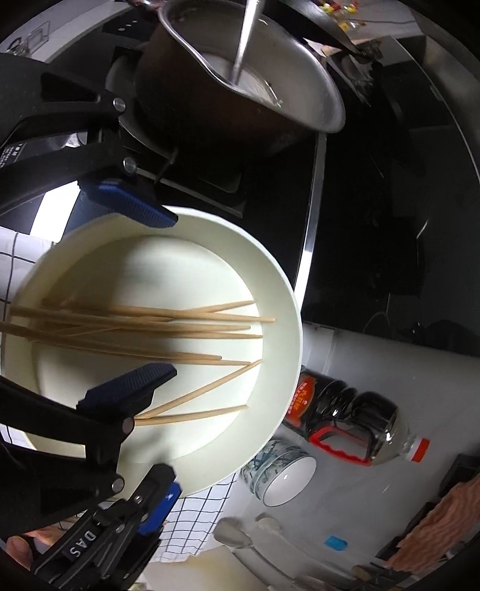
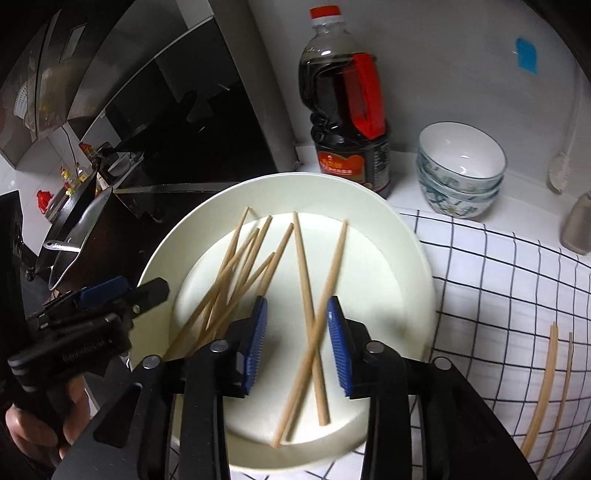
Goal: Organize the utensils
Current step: 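Open both tools to drop the chopsticks into the basin, then withdraw both open tools from the basin toward the remaining chopsticks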
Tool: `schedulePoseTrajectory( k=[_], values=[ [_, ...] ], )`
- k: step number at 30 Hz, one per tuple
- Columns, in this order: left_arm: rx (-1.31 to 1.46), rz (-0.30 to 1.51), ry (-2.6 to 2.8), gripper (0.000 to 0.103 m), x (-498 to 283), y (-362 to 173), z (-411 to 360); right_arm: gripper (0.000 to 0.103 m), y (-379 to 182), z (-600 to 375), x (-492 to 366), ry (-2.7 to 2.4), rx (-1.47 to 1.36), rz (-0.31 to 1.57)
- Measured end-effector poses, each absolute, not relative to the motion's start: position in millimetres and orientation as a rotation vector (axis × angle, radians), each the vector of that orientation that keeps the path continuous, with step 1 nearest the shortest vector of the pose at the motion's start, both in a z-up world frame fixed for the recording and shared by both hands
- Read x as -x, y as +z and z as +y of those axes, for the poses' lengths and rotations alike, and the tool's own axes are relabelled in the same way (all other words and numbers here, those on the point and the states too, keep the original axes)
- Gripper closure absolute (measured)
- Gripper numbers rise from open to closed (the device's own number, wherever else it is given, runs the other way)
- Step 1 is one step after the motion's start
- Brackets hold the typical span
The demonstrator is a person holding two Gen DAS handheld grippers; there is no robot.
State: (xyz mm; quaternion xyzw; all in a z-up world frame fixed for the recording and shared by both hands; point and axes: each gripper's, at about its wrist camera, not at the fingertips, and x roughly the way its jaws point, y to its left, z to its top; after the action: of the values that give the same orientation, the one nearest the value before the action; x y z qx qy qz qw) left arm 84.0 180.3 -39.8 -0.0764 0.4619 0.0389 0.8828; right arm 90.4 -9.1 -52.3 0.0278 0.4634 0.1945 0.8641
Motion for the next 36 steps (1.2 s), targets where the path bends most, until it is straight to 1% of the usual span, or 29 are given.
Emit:
schedulePoseTrajectory(
  k=[4,6,8,22,36],
  values=[
    [0.146,0.957,0.1,0.02,-76,-36,177,0.065,-50,-19,-81,0.4,-0.055,0.965],
    [0.139,0.953,0.101,0.019,-72,-35,173,0.062,-48,-23,-77,0.4,-0.057,0.96],
    [0.13,0.95,0.1,0.017,-67,-33,168,0.061,-45,-28,-71,0.395,-0.061,0.955],
    [0.092,0.945,0.036,0.016,-39,-24,121,0.06,-41,-61,-35,0.375,-0.082,0.948],
    [0.032,0.959,-0.058,0.016,-21,-26,68,0.059,-40,-110,-2,0.29,-0.125,0.929]
  ],
)
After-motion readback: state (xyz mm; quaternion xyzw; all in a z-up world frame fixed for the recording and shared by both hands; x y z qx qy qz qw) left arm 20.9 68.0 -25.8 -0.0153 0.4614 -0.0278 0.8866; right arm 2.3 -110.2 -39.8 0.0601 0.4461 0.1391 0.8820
